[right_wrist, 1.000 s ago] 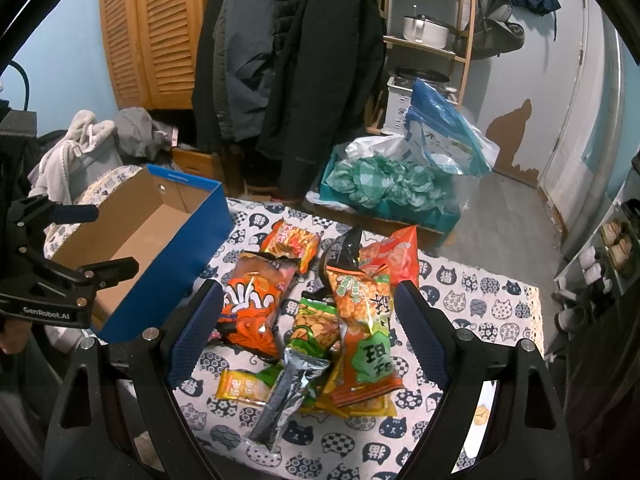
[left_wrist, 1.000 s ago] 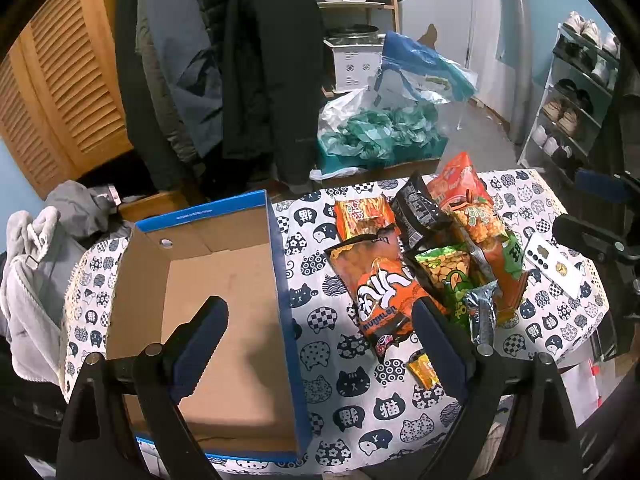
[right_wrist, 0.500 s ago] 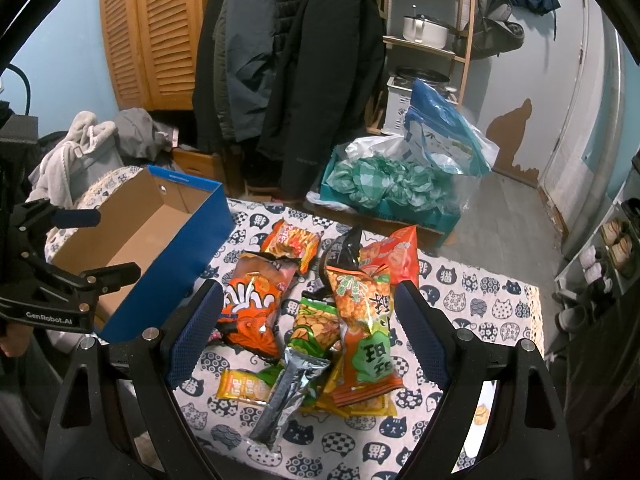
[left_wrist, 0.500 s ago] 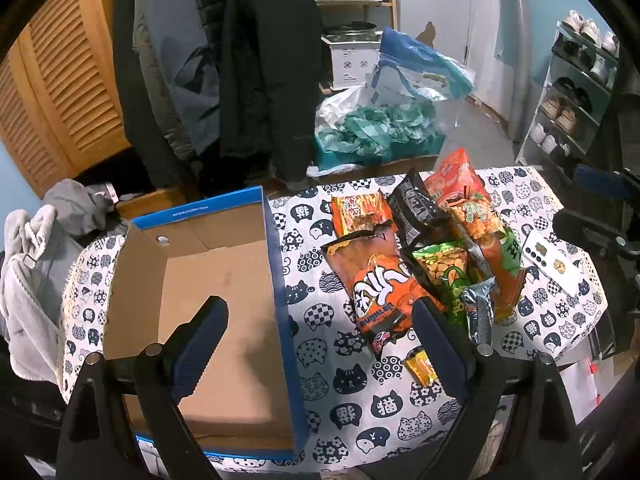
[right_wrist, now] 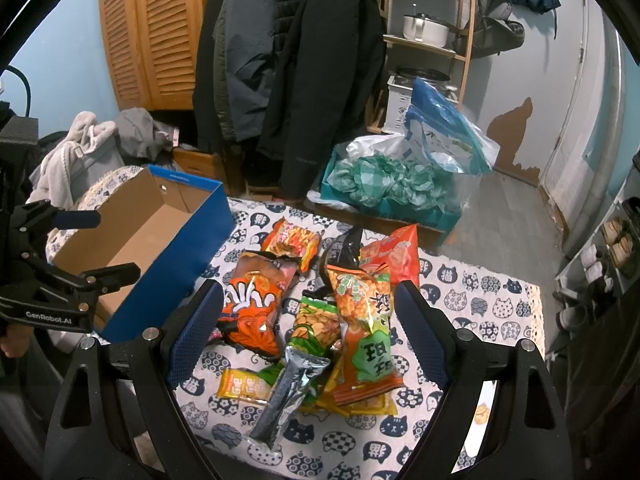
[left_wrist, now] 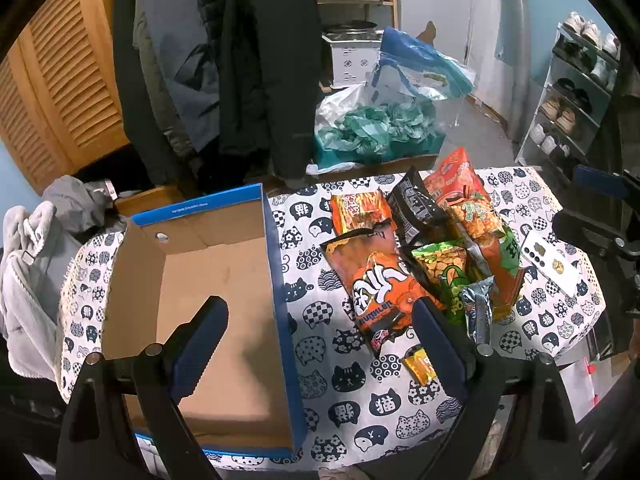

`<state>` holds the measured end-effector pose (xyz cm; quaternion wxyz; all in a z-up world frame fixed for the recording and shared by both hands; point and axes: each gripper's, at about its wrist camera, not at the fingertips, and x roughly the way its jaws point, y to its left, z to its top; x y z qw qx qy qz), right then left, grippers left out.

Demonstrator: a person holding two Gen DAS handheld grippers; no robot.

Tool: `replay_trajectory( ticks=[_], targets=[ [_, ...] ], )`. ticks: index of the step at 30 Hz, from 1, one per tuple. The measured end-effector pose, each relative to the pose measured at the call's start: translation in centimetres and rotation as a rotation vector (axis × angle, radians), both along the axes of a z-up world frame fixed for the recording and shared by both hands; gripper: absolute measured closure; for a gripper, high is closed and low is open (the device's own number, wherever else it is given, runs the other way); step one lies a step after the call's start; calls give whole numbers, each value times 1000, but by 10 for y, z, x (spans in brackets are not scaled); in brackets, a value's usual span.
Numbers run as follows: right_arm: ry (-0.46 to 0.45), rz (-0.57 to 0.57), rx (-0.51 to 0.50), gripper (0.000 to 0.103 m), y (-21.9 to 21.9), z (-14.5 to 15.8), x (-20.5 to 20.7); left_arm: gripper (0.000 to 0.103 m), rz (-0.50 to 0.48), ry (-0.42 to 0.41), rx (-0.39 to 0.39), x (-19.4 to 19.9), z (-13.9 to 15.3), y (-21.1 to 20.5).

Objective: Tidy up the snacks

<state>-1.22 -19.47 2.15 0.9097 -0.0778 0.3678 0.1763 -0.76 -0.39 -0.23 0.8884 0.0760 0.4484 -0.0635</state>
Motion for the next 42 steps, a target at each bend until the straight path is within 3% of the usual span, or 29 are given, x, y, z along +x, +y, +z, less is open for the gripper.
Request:
replay_trajectory(
  ticks=[42],
  targets=[
    [2,3,-4,17,3,-2,0,9,-3,6,-6,-3,-1,0]
  ],
)
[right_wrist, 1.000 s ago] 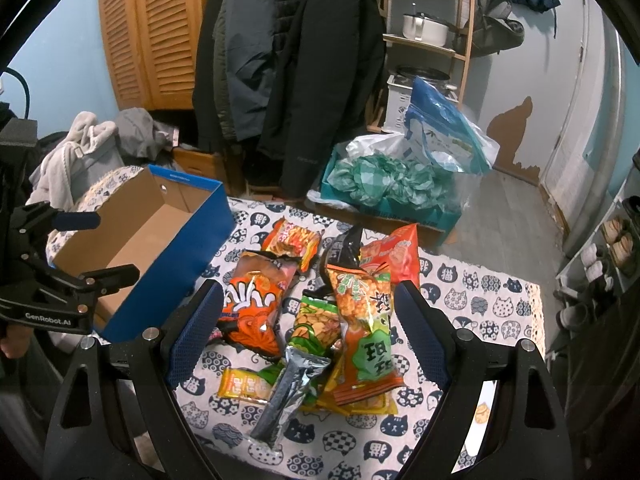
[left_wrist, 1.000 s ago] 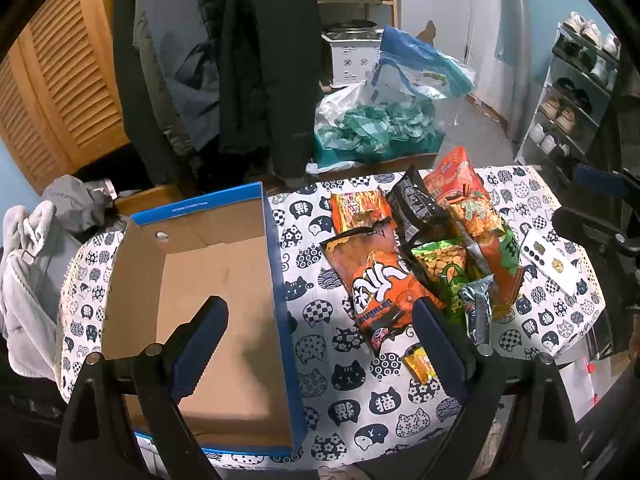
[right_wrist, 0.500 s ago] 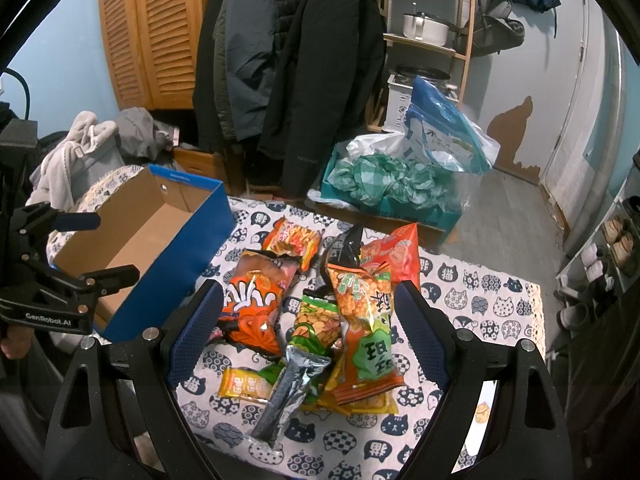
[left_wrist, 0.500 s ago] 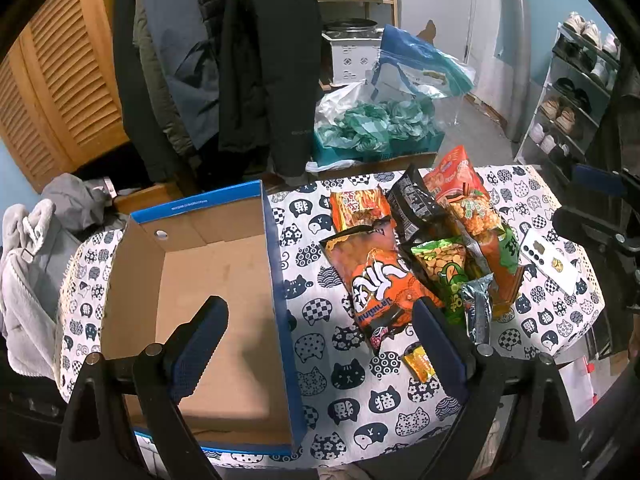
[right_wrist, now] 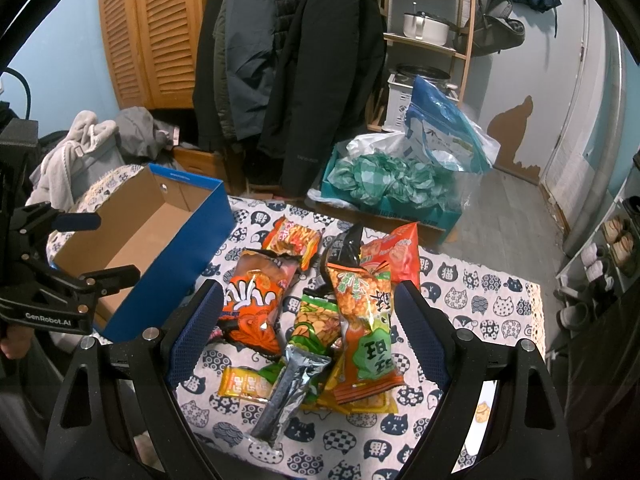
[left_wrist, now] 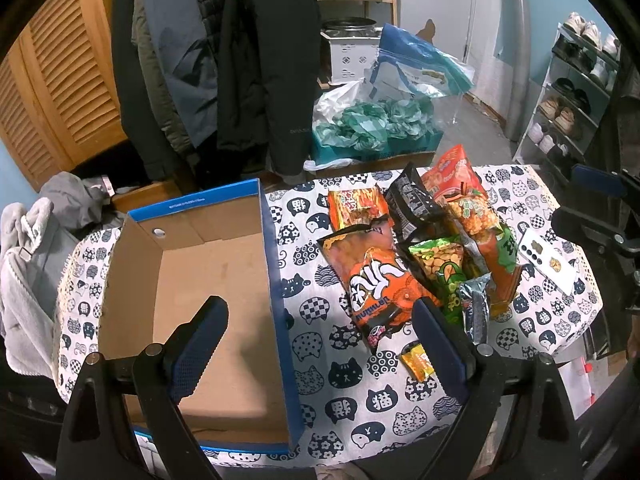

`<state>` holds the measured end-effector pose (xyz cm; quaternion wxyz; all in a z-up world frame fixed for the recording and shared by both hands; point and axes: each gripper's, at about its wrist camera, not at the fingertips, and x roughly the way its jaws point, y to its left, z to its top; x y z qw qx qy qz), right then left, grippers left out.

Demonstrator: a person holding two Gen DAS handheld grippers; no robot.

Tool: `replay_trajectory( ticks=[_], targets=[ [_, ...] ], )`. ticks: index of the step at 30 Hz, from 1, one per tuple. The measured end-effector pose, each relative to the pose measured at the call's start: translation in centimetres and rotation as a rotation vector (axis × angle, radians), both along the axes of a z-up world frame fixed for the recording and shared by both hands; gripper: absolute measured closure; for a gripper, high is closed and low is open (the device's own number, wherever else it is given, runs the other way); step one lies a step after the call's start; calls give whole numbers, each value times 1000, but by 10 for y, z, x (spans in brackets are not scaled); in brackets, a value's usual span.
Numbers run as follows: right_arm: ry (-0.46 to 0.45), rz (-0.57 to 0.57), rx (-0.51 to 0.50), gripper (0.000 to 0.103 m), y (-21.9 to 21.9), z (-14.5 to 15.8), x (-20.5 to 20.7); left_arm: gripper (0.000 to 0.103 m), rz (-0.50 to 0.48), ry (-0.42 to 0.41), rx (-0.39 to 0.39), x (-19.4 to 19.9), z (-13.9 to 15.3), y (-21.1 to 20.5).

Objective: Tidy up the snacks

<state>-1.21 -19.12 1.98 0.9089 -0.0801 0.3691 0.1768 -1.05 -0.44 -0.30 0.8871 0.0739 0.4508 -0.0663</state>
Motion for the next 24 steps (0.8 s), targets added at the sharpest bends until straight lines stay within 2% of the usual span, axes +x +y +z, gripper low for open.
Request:
replay_trajectory(
  ticks=[17,24],
  targets=[
    [3,-7,-1,17,-2,-6,-2,9,1,7,6,-6,-8,-8],
    [25,-21,0,17,-15,-9,6,9,15,52,0,10,-17,-16]
  ],
)
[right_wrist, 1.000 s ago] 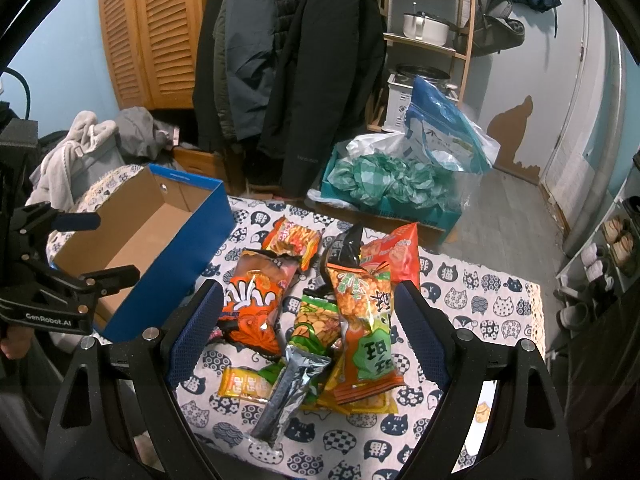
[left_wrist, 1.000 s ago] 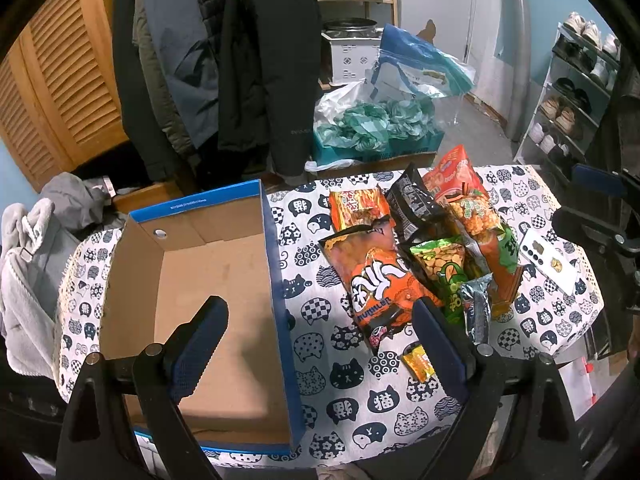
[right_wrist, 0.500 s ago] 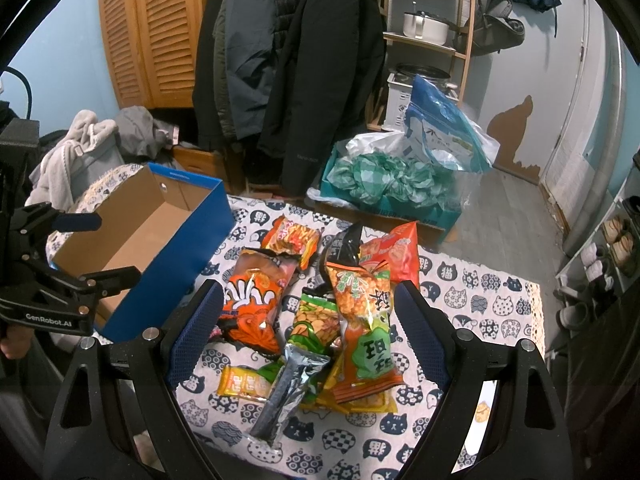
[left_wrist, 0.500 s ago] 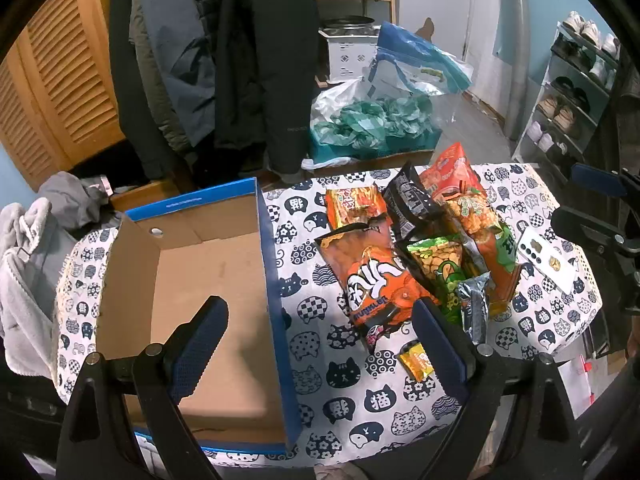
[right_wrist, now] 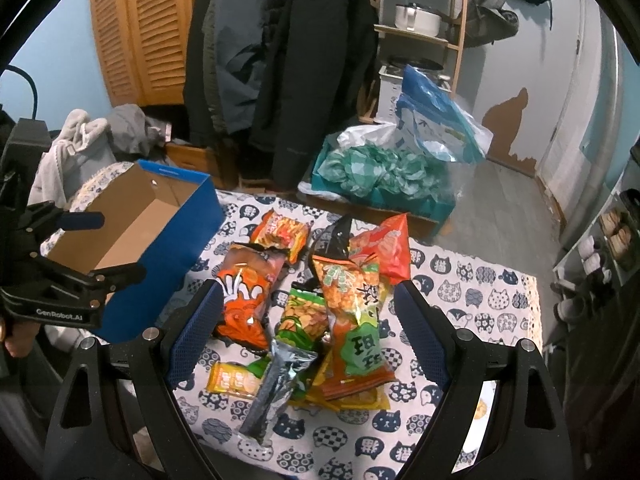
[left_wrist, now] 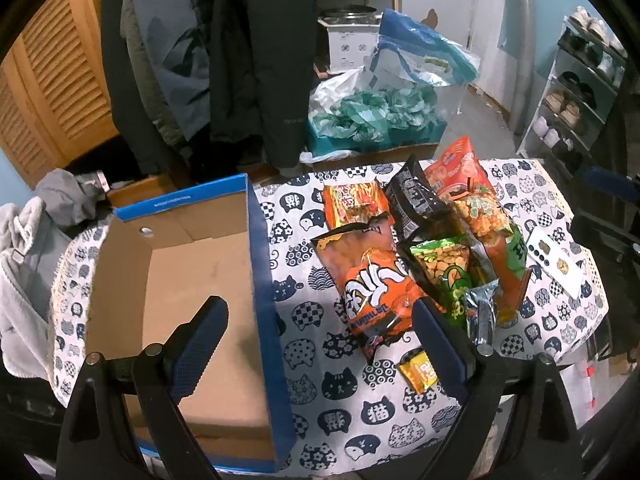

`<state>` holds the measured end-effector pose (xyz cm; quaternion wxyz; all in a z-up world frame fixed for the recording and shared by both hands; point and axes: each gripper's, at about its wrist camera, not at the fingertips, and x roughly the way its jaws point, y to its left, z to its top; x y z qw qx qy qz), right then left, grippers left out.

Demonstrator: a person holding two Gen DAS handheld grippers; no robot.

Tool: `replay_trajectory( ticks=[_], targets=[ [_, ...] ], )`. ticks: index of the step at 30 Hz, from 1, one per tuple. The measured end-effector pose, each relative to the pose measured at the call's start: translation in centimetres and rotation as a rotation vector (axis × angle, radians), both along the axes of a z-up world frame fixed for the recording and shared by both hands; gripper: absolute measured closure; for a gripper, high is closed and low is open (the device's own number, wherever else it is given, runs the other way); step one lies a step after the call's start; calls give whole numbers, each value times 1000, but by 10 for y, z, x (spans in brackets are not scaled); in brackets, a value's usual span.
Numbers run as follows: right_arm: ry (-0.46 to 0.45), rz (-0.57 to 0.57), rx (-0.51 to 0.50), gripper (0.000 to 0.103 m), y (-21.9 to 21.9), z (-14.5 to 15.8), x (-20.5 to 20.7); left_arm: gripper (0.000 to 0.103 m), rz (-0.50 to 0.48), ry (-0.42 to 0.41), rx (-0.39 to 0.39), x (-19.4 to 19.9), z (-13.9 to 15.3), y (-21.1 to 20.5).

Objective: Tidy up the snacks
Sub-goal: 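Grasp the orange chip bag with left tool while right tool grasps green-labelled bag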

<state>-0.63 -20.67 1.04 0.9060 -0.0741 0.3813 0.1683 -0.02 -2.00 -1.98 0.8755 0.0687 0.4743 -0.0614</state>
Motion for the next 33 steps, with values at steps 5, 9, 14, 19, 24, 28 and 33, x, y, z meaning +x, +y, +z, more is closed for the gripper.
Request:
replay_trajectory(
  ticks=[5,9,14,19,24,28,33],
  targets=[
    [58,4,-18,17,-12,-15,21,9,22,95,-59,37,-15,3],
    [129,3,-15,17,-22,-34,42,9,71,222,-124,66,-44,2],
    [233,-9,33,17,-32,-65,69,9,114,265,-122,89,-69,-6],
    [310,-7,38,17,-38,-95,86,9,116,327,-133,102,-94,-13],
    [361,1,42,17,-44,-116,93,9,122,357,-119,112,-112,-19],
    [379,10,28,18,-44,-128,97,9,114,374,-130,118,-123,-25],
    [399,12,37,27,-47,-141,101,9,111,407,-140,126,-135,-33]
  ],
)
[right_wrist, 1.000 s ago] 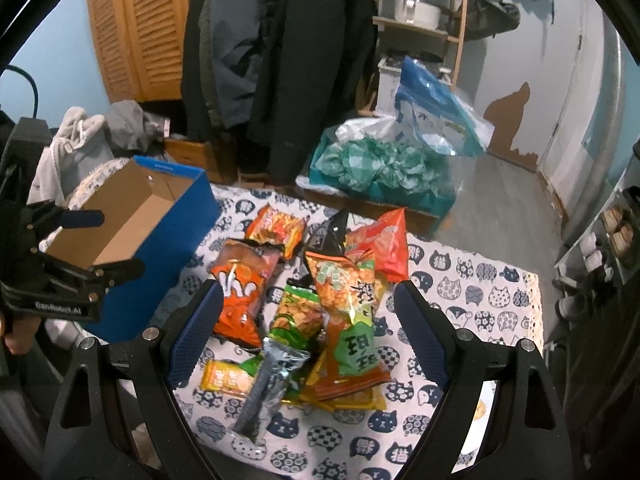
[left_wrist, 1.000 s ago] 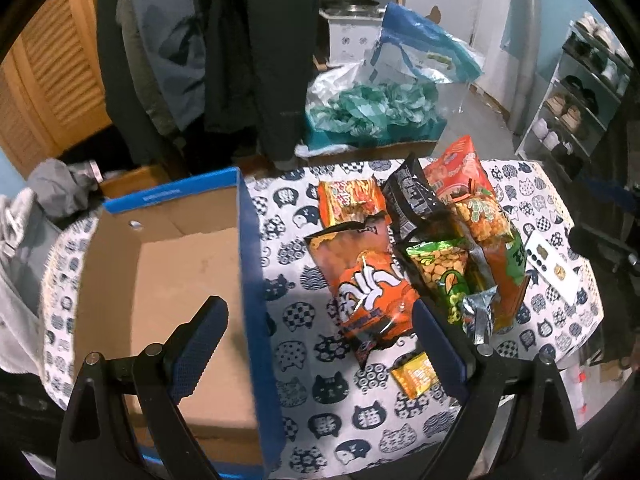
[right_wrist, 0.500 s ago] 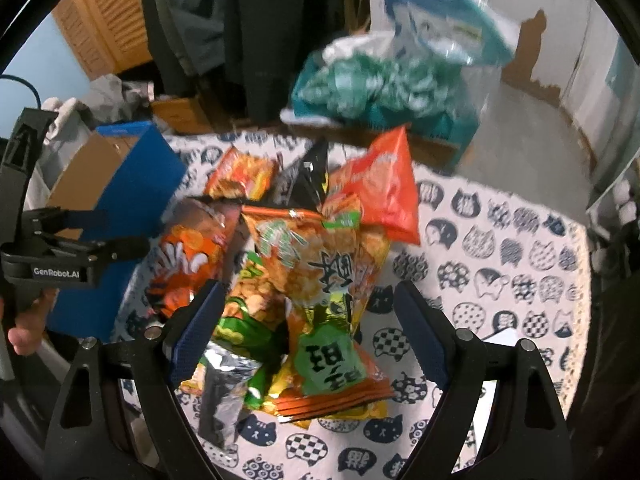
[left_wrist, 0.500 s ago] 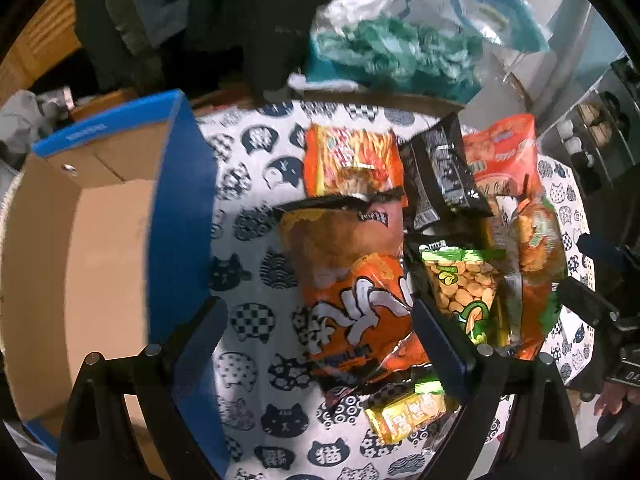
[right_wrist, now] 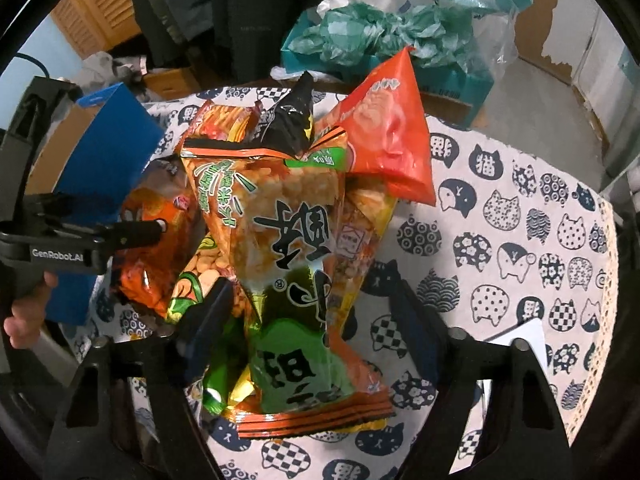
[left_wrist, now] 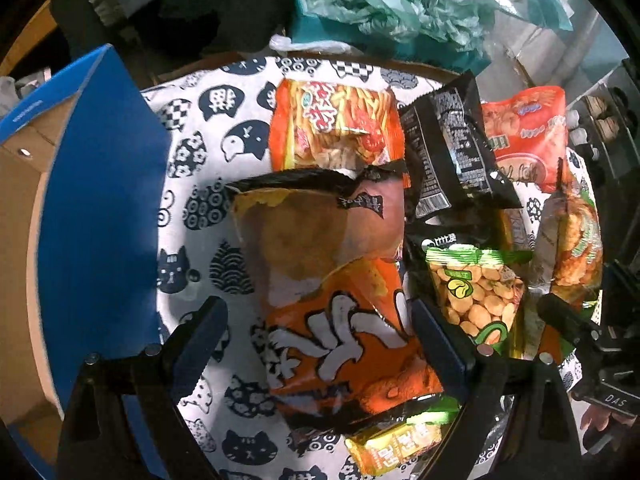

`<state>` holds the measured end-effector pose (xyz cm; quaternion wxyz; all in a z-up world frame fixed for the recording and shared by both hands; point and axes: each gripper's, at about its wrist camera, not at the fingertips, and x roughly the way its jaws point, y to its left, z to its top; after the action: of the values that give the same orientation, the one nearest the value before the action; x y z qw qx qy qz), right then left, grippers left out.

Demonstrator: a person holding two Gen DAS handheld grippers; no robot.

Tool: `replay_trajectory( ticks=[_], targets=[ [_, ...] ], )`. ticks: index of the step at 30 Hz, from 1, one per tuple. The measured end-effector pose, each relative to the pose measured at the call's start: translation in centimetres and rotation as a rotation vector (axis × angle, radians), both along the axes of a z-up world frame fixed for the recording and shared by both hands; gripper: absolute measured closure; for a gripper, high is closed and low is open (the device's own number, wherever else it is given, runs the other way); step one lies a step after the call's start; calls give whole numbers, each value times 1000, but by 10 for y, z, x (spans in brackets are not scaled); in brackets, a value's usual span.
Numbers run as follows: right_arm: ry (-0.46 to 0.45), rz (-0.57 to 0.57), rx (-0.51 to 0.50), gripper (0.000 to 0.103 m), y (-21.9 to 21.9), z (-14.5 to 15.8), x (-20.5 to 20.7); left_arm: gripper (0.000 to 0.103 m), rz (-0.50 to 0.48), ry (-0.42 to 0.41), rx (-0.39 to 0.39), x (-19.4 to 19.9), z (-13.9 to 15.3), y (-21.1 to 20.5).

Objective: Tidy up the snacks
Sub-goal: 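Grasp the orange chip bag with left tool while right tool grasps green-labelled bag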

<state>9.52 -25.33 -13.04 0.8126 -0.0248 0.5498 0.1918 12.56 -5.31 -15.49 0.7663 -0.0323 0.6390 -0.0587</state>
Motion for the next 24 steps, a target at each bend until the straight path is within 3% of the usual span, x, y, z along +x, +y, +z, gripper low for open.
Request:
replay_trajectory(
  ticks=[5,9,15,24],
  targets=[
    [27,0,32,44,-1,-9,2,9,4,27,-17,2,-15,0],
    [28,16,24,64,3,-10,-2,27,15,25,-68,-1,-19,6],
    [2,12,13,71,5,-2,-6,45,-35,-15,-51,-6,-10,5],
    [-79,-22,13,74,6,30,-13,49,-52,-70,-28,-14,18,14]
  ],
)
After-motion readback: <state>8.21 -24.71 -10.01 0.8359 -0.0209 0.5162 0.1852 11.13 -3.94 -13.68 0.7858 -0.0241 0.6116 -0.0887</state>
